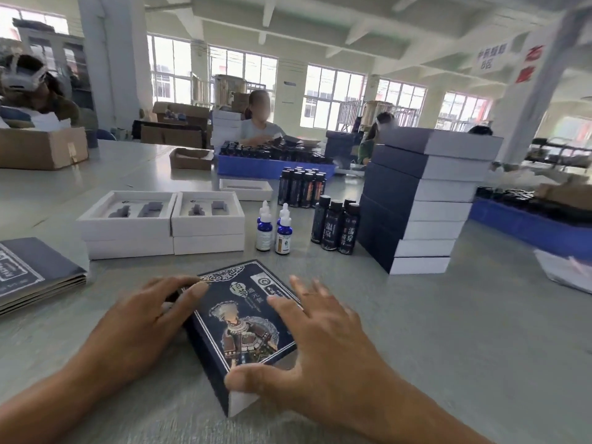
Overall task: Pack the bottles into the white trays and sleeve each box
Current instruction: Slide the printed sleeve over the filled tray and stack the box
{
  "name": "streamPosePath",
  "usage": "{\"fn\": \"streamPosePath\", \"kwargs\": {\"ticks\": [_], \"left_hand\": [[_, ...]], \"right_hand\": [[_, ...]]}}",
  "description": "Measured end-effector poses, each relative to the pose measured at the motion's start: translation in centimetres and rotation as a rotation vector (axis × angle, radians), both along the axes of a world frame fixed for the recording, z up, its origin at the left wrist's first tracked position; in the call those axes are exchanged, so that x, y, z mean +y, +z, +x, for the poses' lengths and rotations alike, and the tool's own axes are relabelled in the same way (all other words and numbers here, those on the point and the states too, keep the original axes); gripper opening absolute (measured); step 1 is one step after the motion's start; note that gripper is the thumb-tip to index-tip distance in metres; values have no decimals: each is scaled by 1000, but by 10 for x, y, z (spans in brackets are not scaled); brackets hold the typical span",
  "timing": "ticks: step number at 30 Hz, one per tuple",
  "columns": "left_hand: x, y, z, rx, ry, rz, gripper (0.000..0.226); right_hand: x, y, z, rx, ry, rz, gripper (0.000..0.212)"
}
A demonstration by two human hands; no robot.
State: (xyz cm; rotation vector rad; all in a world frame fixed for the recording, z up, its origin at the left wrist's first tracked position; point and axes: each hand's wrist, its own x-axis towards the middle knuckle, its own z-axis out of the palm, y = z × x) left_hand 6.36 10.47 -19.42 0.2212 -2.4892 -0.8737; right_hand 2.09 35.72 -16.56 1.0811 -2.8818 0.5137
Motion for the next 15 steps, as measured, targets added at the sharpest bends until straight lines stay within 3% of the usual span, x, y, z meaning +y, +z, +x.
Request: {"fn": "streamPosePath", "kwargs": {"ticks": [4, 8, 15], "left_hand": [[7, -2, 2, -28, -150, -71, 50], [-13, -15, -3, 42, -103, -62, 55], [-52, -63, -34, -41, -4, -225, 46]], "right_hand": [[2, 1, 6, -13, 42, 81, 115], [16, 7, 5, -50, -22, 127, 102], [121, 15, -21, -34, -420, 137, 96]]}}
